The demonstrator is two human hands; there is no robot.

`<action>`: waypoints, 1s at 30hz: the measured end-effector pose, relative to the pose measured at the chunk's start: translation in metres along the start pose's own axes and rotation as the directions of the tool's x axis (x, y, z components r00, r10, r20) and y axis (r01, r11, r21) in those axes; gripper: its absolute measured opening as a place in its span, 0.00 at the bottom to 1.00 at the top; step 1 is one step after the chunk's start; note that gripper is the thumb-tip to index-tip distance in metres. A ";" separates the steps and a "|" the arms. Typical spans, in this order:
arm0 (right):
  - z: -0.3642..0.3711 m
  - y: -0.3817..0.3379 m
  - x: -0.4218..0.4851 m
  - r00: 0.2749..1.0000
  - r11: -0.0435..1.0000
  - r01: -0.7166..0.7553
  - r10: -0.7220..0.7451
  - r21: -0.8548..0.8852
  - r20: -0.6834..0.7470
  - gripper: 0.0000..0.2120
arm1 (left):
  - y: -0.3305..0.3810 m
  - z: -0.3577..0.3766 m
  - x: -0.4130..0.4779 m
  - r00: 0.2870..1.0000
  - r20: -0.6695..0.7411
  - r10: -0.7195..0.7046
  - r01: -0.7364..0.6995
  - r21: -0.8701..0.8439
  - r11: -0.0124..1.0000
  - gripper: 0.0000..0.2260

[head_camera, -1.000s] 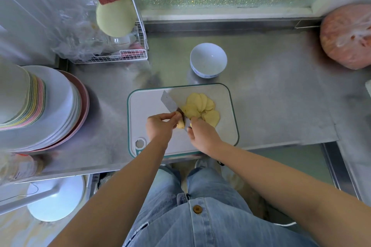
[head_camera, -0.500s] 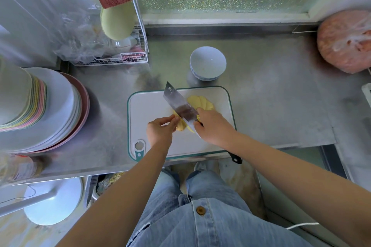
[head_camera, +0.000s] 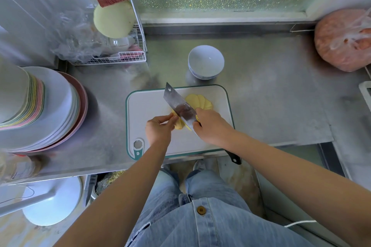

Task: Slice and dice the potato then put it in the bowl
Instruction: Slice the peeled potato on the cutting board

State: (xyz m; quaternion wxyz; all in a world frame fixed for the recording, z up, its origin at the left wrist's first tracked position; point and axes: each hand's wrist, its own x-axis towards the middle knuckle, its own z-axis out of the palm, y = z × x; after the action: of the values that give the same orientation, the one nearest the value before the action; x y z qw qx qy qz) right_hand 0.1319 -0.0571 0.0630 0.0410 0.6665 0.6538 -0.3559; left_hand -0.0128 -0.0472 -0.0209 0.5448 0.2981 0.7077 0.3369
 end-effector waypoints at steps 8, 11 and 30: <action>-0.002 -0.009 0.001 1.000 1.000 -0.013 0.013 -0.004 0.011 0.17 | -0.006 0.000 0.002 0.998 -0.003 0.060 -0.060 0.065 0.996 0.02; 0.002 -0.008 0.003 1.000 1.000 -0.013 0.013 -0.010 -0.007 0.16 | -0.006 0.001 0.001 0.997 -0.012 0.074 -0.073 0.094 0.993 0.06; 0.063 0.003 0.026 0.997 0.998 -0.003 -0.002 -0.063 -0.072 0.08 | -0.007 0.002 0.001 0.988 -0.021 0.154 -0.148 0.187 0.971 0.07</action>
State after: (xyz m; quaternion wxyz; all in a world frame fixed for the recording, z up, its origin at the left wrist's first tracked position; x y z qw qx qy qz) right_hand 0.1052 -0.0683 0.0007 0.0385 0.6774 0.6656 -0.3110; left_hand -0.0119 -0.0500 -0.0274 0.4750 0.3944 0.7207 0.3152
